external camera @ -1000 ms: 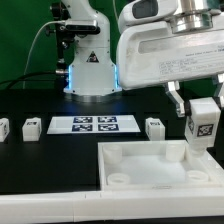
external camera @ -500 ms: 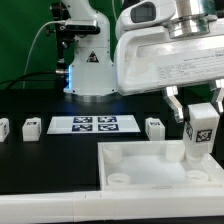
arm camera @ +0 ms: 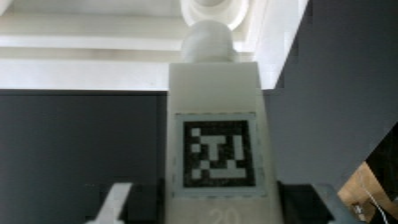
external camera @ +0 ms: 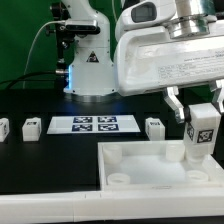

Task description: Assemble one leg

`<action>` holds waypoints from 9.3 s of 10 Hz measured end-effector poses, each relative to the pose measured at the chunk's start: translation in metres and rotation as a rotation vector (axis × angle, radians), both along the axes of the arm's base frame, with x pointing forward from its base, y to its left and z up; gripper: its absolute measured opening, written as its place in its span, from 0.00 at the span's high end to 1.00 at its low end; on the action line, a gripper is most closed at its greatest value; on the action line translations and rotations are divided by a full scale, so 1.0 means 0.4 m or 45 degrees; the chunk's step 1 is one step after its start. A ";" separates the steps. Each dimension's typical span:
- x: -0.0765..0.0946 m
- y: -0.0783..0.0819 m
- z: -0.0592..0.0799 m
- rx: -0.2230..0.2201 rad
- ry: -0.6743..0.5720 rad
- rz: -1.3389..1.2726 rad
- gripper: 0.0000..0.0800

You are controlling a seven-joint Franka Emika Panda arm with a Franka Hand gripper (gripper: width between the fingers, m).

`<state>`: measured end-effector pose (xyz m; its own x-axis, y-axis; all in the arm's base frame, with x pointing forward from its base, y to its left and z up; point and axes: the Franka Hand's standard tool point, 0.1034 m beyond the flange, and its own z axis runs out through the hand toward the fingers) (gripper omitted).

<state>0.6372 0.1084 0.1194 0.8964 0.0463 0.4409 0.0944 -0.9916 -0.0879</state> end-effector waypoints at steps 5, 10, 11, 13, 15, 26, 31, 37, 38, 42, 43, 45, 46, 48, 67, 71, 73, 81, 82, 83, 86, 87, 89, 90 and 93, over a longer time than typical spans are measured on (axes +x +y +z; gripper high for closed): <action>0.018 0.001 -0.003 0.008 -0.108 -0.010 0.63; -0.001 0.005 -0.027 0.008 -0.155 -0.009 0.63; -0.004 0.006 -0.029 0.007 -0.153 -0.008 0.63; -0.013 0.006 -0.030 0.005 -0.148 -0.005 0.63; -0.013 0.005 -0.031 0.003 -0.159 -0.002 0.63; -0.049 0.016 -0.060 -0.007 -0.213 0.021 0.63; -0.056 0.018 -0.085 -0.013 -0.196 0.032 0.63; -0.043 0.018 -0.085 -0.018 -0.221 0.040 0.63; -0.042 0.019 -0.084 -0.022 -0.213 0.047 0.63; -0.037 0.006 -0.070 -0.035 -0.206 0.060 0.32; -0.036 0.004 -0.067 -0.038 -0.209 0.063 0.32; -0.031 0.003 -0.055 -0.042 -0.220 0.069 0.20; -0.029 0.003 -0.049 -0.043 -0.223 0.071 0.20; -0.024 -0.003 -0.025 -0.045 -0.217 0.072 0.19; 0.004 0.003 0.003 -0.049 0.350 0.138 0.19; -0.003 0.031 -0.001 -0.016 0.439 -0.039 0.19; -0.004 0.022 -0.020 -0.010 0.461 -0.062 0.19; -0.006 0.038 -0.077 -0.010 0.462 -0.055 0.19; -0.009 0.037 -0.088 -0.011 0.469 -0.055 0.19; -0.010 0.034 -0.095 -0.014 0.473 -0.050 0.19; -0.009 0.023 -0.093 -0.020 0.470 -0.038 0.34; -0.010 0.023 -0.094 -0.020 0.472 -0.037 0.51; -0.010 0.016 -0.094 -0.024 0.471 -0.026 0.63; -0.010 0.013 -0.095 -0.024 0.471 -0.024 0.63; -0.010 0.011 -0.095 -0.026 0.470 -0.016 0.63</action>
Offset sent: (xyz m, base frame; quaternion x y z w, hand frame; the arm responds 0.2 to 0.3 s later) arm 0.0014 0.0030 -0.0016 -0.0040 0.0018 0.0009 1.0000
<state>0.6332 0.1130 0.0814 0.9954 0.0393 0.0870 0.0475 -0.9944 -0.0942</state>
